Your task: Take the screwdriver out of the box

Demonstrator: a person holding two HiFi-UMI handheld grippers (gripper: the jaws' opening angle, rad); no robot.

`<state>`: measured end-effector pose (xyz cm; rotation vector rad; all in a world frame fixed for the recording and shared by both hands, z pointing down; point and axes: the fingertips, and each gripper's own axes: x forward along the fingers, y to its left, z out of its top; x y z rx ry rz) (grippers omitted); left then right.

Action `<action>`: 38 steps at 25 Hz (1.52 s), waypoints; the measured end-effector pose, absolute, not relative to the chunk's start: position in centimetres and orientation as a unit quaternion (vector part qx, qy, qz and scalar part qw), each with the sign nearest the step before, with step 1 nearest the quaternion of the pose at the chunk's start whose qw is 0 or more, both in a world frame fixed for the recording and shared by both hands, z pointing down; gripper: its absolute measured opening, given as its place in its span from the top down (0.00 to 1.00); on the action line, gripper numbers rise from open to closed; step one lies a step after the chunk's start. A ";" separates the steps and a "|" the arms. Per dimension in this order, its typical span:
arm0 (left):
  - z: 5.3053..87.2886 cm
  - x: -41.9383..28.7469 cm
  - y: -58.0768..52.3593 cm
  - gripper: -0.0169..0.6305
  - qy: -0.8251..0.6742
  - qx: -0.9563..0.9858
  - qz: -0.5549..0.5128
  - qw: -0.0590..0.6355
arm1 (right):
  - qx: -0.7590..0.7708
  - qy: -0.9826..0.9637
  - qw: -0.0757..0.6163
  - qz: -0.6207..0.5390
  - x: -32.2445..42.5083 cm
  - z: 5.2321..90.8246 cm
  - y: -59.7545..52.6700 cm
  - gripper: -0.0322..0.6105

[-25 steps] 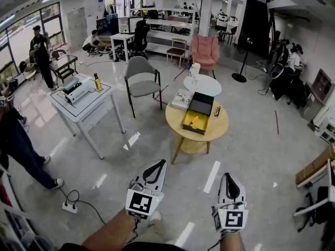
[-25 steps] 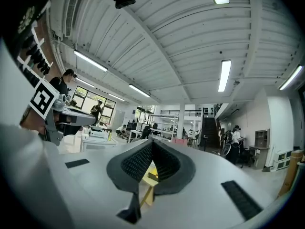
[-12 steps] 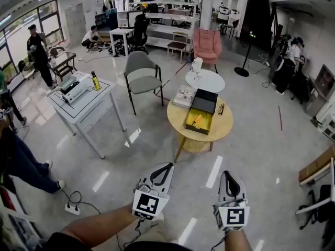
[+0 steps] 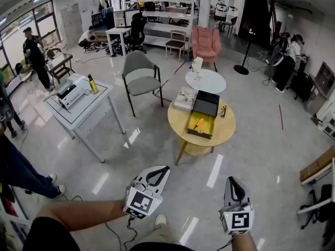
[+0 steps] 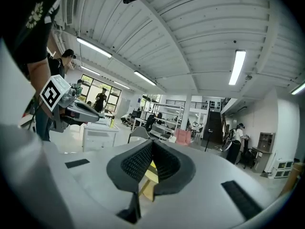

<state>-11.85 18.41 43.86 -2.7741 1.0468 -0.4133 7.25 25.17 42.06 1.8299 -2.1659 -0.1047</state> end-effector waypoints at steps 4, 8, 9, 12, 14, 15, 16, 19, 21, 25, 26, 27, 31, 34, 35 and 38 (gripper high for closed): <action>42.5 -10.4 16.5 0.95 0.369 -0.922 -0.087 0.077 | 0.647 -0.748 0.138 -0.044 8.2 42.5 23.3 0.93; 42.3 -8.9 15.4 0.95 0.371 -0.923 -0.063 0.079 | 0.649 -0.747 0.141 -0.034 7.7 42.5 21.9 0.93; 42.4 -8.6 15.2 0.95 0.371 -0.924 -0.058 0.073 | 0.651 -0.746 0.135 -0.035 7.6 42.4 21.5 0.93; 42.2 -8.0 14.4 0.95 0.374 -0.925 -0.048 0.057 | 0.661 -0.740 0.123 -0.031 7.5 42.4 20.5 0.93; 41.8 -8.1 13.6 0.95 0.379 -0.923 -0.046 0.058 | 0.665 -0.737 0.118 -0.026 7.6 42.6 19.8 0.93; 41.7 -8.2 13.1 0.95 0.381 -0.921 -0.046 0.062 | 0.668 -0.735 0.115 -0.023 7.5 42.6 19.4 0.93; 41.7 -8.5 12.6 0.95 0.384 -0.920 -0.045 0.063 | 0.671 -0.733 0.111 -0.021 7.4 42.5 19.1 0.93; 41.3 -9.7 10.9 0.95 0.391 -0.918 -0.034 0.053 | 0.673 -0.731 0.111 -0.020 6.8 42.5 18.3 0.93; 41.1 -10.3 9.9 0.95 0.391 -0.918 -0.032 0.050 | 0.673 -0.730 0.114 -0.020 6.4 42.7 17.8 0.93; 41.1 -10.6 8.7 0.95 0.379 -0.924 -0.027 0.050 | 0.682 -0.721 0.123 -0.020 5.6 41.9 16.8 0.93; 41.1 -10.7 8.6 0.95 0.376 -0.925 -0.025 0.050 | 0.683 -0.720 0.120 -0.025 5.5 41.7 16.6 0.93; 41.1 -10.9 8.5 0.95 0.374 -0.926 -0.023 0.051 | 0.683 -0.720 0.115 -0.032 5.4 41.5 16.4 0.93; 41.1 -12.1 7.9 0.95 0.378 -0.925 -0.022 0.042 | 0.686 -0.718 0.111 -0.034 4.6 40.7 16.2 0.93; 41.0 -12.9 7.4 0.95 0.382 -0.923 -0.020 0.042 | 0.690 -0.715 0.109 -0.033 4.3 40.6 16.0 0.93; 41.1 -13.3 7.2 0.95 0.384 -0.922 -0.020 0.041 | 0.690 -0.715 0.108 -0.033 4.2 40.7 15.9 0.93; 40.8 -14.1 6.8 0.95 0.392 -0.919 -0.017 0.040 | 0.685 -0.719 0.108 -0.036 3.9 40.7 15.7 0.93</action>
